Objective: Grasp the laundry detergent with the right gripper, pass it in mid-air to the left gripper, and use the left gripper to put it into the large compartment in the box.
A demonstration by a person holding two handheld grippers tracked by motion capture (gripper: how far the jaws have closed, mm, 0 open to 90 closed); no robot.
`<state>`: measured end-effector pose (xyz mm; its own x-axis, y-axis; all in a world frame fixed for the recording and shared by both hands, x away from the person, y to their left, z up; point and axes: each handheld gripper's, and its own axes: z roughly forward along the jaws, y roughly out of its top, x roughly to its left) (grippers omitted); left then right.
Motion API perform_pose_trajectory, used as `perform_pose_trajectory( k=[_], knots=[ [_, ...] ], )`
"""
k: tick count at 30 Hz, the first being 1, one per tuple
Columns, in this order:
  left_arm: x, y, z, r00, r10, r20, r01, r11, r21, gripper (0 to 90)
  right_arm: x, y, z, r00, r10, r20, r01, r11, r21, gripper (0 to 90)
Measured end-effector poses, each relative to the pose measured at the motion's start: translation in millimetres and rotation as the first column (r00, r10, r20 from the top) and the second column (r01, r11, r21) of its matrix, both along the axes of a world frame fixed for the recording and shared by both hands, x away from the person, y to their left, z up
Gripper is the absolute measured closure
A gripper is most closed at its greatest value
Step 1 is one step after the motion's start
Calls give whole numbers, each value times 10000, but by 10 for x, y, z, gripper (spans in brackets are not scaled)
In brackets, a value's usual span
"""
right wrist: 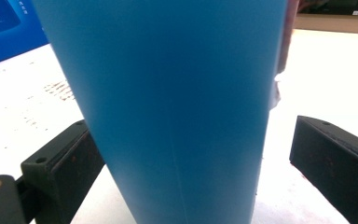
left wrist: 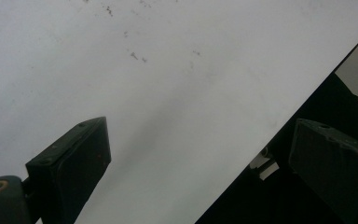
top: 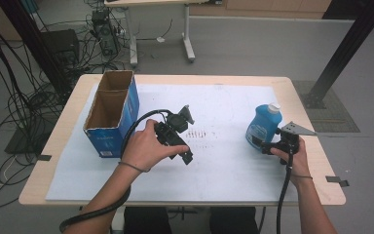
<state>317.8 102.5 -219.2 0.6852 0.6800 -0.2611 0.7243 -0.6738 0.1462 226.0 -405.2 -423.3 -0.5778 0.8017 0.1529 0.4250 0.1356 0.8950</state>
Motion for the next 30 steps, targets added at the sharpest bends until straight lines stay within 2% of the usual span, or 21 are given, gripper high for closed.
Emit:
perform_pose_trajectory(
  k=[12,30],
  knots=[
    [-8,9,0,10000,-19,25,19,10000,11,59,14,46,5,10000,-78,62,78,9999,-82,57],
    [-10,15,-3,10000,-9,41,9,10000,-36,61,13,91,10,9999,-115,119,118,9996,-254,243]
  ],
)
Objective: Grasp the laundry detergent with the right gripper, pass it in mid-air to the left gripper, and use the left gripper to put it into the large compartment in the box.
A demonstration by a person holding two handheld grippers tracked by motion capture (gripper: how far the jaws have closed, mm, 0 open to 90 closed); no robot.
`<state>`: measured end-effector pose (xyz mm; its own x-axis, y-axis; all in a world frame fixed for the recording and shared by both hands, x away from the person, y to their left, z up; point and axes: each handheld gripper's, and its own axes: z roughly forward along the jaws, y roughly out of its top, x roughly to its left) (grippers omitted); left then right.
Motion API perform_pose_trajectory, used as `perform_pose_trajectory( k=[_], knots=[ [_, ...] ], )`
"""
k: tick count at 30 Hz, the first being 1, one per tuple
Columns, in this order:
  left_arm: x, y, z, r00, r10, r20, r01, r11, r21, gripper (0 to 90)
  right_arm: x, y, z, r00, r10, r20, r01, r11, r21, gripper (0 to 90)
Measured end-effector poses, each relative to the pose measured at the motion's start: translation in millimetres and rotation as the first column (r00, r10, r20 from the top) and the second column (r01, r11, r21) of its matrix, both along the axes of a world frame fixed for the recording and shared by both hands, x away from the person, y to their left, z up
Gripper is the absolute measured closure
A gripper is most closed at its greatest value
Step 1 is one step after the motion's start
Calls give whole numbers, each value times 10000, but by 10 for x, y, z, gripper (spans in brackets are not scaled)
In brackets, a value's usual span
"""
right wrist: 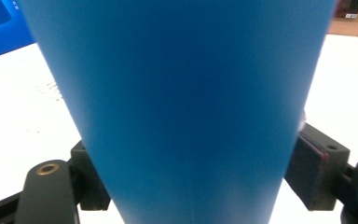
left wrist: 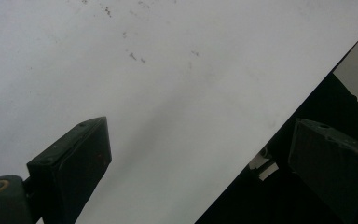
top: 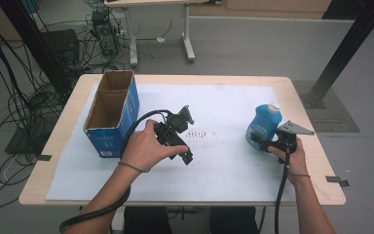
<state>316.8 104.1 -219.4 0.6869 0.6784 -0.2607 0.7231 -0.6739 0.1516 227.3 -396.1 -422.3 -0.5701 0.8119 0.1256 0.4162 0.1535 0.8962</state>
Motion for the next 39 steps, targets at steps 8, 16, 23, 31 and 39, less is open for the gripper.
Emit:
perform_pose_trajectory(
  k=[8,16,23,31,39],
  knots=[
    [2,13,-1,10000,15,-16,-15,10000,12,61,9,-6,-11,9999,143,27,-143,9999,-7,369],
    [-5,12,7,10000,16,7,-16,10000,-8,61,4,-2,-9,9997,198,130,-196,9997,-130,388],
    [-5,11,2,10000,31,-16,-31,10000,-6,61,-20,13,-25,9994,155,295,-149,9997,-215,395],
    [-3,-1,-7,10000,3,-38,-3,10000,-8,61,-29,17,-34,9991,156,384,-147,9996,-251,397],
    [-4,-13,-10,10000,-19,-49,20,10000,36,61,-27,20,-26,9992,176,371,-166,9994,-290,397]
  ],
)
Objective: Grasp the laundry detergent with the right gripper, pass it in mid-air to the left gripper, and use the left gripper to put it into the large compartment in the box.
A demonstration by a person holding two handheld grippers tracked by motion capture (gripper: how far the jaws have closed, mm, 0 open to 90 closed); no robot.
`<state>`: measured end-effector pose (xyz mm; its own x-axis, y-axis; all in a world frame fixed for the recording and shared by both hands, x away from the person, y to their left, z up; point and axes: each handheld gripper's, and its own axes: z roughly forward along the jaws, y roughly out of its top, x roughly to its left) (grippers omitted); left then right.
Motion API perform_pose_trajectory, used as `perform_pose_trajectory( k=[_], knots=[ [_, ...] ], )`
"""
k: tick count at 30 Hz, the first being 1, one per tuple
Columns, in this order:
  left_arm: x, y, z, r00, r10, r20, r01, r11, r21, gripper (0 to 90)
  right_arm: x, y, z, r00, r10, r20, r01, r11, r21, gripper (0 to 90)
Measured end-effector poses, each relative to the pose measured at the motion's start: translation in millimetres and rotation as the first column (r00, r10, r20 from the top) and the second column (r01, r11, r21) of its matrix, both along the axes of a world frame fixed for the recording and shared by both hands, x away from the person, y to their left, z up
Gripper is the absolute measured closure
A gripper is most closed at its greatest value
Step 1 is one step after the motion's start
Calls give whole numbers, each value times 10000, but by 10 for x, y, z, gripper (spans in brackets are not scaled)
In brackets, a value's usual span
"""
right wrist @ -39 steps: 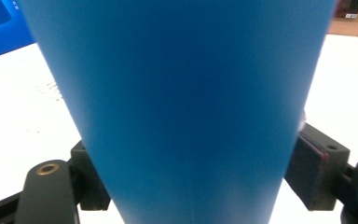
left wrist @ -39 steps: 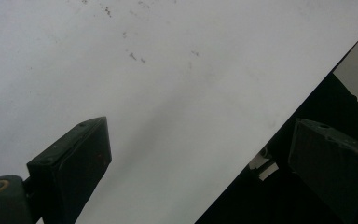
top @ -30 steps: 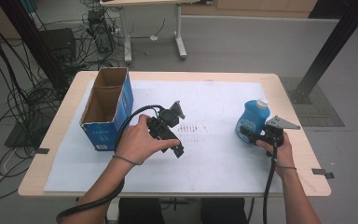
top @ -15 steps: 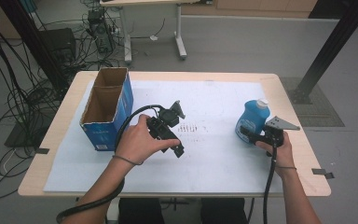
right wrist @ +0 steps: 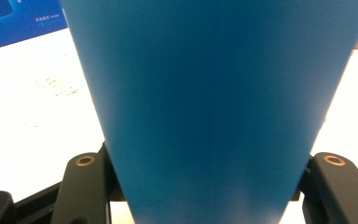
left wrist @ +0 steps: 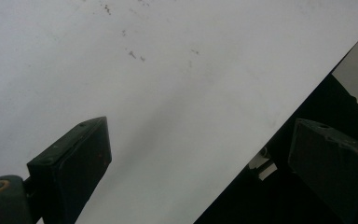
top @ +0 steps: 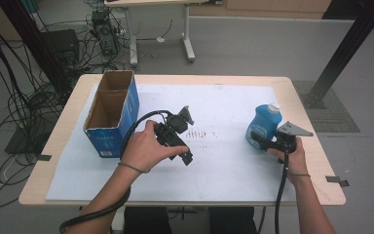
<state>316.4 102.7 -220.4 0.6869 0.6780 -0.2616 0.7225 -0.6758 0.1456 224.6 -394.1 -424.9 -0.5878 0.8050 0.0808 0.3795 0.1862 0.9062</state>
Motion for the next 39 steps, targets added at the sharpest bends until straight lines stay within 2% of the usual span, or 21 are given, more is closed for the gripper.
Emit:
perform_pose_trajectory(
  k=[15,39],
  knots=[
    [14,-51,-7,10000,-40,-20,40,10000,37,61,3,-8,-8,10000,58,78,-58,10000,-24,398],
    [-5,4,5,10000,42,44,-42,10000,-32,55,-14,8,-9,9999,31,152,-29,9999,-107,400]
  ],
)
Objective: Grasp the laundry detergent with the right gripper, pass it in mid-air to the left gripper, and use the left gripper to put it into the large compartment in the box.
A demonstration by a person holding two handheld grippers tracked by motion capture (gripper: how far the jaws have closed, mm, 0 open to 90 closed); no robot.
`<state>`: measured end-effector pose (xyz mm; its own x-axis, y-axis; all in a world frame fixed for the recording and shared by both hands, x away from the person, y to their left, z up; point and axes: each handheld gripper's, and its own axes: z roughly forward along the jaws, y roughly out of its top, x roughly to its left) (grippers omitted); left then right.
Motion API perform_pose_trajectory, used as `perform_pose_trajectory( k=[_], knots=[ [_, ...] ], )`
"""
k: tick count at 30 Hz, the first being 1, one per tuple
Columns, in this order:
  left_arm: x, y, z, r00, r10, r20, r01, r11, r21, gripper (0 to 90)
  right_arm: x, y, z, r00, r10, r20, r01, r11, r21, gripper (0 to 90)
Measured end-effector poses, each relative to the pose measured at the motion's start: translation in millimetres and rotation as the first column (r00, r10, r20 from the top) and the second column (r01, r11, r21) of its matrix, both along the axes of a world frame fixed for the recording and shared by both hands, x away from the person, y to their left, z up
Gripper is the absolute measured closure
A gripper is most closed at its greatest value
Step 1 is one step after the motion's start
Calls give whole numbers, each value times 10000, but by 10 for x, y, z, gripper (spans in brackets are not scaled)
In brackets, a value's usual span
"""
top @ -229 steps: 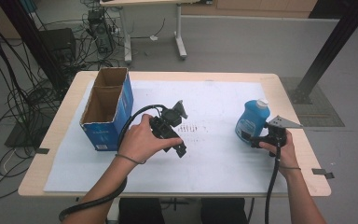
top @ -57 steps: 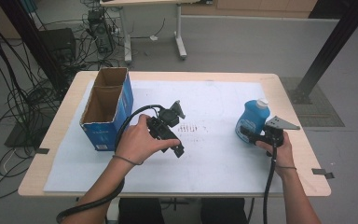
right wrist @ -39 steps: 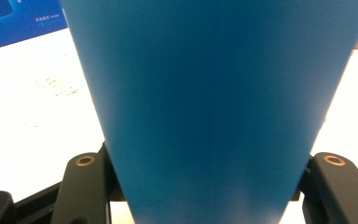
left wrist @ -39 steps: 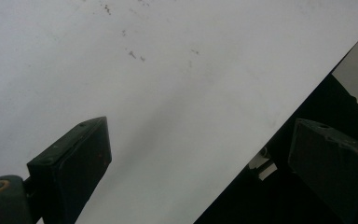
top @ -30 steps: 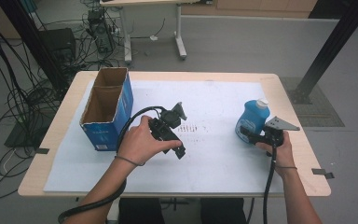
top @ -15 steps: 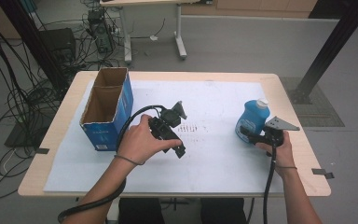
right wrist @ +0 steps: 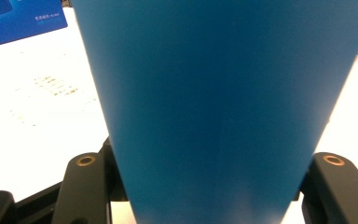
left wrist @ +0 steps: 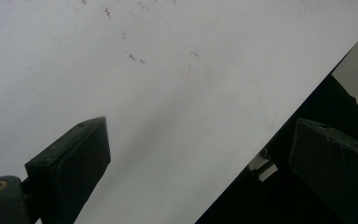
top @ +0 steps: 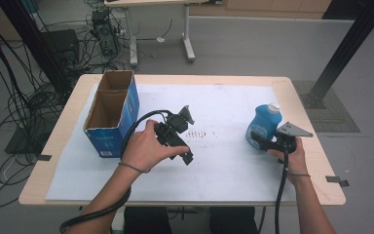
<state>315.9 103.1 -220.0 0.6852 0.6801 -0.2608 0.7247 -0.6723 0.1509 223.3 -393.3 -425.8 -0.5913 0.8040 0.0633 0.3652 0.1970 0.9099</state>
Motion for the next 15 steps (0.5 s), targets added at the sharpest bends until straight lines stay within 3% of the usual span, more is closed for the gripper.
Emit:
perform_pose_trajectory(
  k=[15],
  knots=[
    [15,9,-16,9999,83,90,-82,9999,-103,55,9,-9,0,10000,58,18,-58,10000,-7,401]
  ],
)
